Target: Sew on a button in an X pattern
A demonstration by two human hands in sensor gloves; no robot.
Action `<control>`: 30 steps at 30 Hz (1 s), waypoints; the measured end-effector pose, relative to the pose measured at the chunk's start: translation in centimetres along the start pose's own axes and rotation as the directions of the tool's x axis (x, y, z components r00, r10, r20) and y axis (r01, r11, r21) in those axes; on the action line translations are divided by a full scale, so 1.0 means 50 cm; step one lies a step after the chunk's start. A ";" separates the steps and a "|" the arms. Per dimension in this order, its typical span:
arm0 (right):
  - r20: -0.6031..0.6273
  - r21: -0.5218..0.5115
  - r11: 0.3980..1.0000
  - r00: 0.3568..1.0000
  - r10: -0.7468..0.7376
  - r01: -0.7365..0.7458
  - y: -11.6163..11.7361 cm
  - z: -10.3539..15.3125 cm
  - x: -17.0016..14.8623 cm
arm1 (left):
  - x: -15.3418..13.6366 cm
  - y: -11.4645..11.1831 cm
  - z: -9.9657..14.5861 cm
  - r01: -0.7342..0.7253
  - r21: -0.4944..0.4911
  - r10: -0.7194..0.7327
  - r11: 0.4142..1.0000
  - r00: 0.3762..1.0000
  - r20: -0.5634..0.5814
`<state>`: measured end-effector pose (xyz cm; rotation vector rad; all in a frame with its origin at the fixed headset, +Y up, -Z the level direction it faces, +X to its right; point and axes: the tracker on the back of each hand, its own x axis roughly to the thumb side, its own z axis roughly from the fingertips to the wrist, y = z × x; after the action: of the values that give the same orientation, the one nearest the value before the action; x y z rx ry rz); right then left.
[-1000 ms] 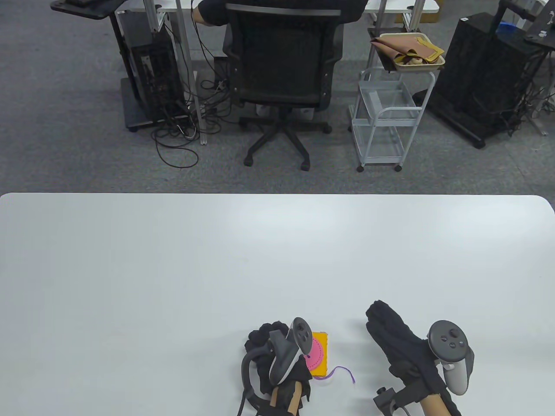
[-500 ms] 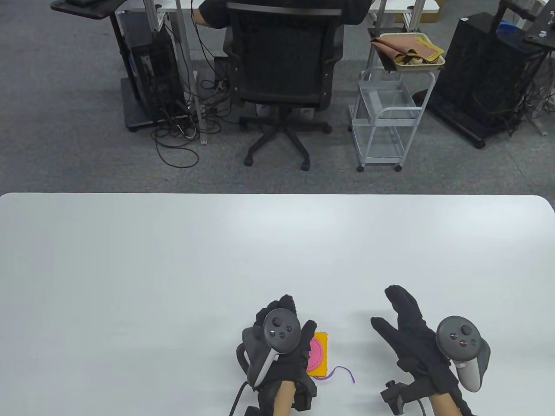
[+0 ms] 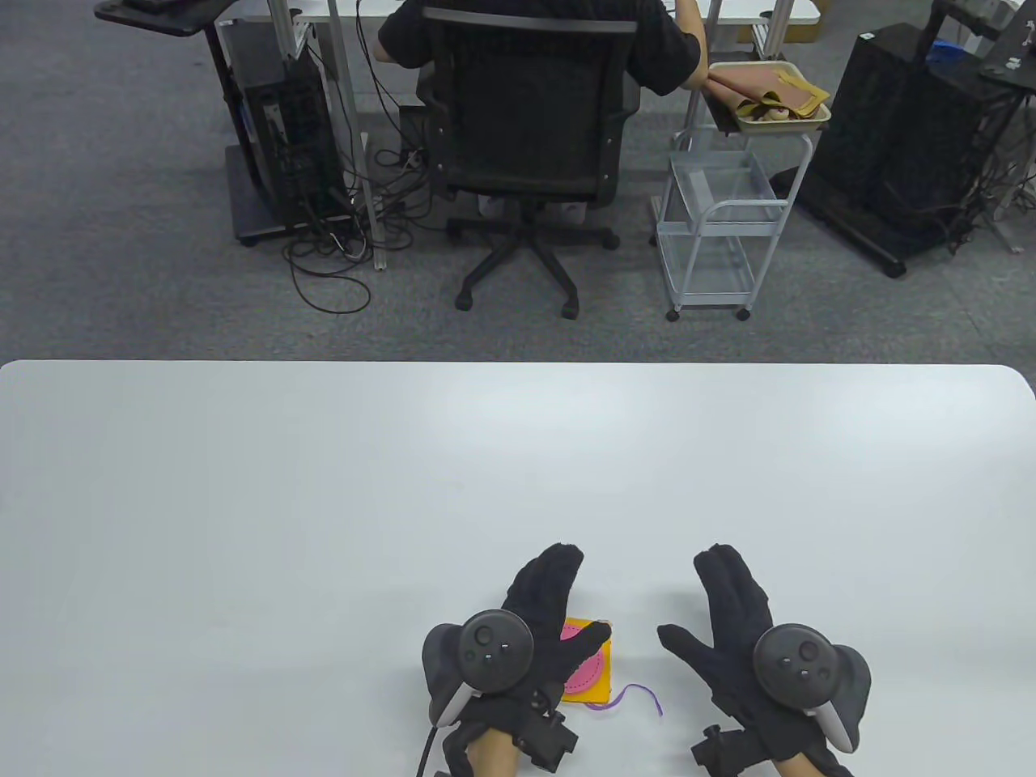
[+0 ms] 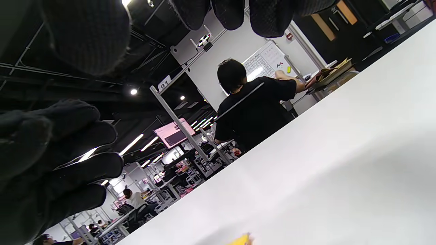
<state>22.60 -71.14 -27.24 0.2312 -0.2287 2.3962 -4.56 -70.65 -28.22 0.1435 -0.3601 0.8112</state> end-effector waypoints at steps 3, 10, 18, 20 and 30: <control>0.016 0.015 0.998 0.998 -0.063 0.063 0.010 0.002 -0.008 | -0.002 -0.009 0.002 0.005 -0.021 -0.005 1.000 1.000 0.018; 0.012 0.072 0.981 0.984 -0.179 0.178 0.025 0.001 -0.031 | -0.014 -0.029 0.006 0.031 -0.067 -0.029 0.997 0.999 0.028; 0.004 0.080 0.982 0.985 -0.171 0.170 0.025 0.002 -0.034 | -0.026 -0.034 0.007 0.022 -0.061 -0.021 0.998 1.000 0.009; 0.005 0.081 0.983 0.986 -0.165 0.164 0.026 0.003 -0.033 | -0.028 -0.034 0.007 0.014 -0.057 -0.014 0.998 1.000 0.009; 0.012 0.079 0.984 0.987 -0.161 0.160 0.027 0.003 -0.033 | -0.028 -0.036 0.008 0.013 -0.060 -0.013 0.998 1.000 0.006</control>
<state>22.91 -73.21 -27.60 0.2962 -0.1198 2.2462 -4.23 -72.93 -28.36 0.0921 -0.3884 0.7866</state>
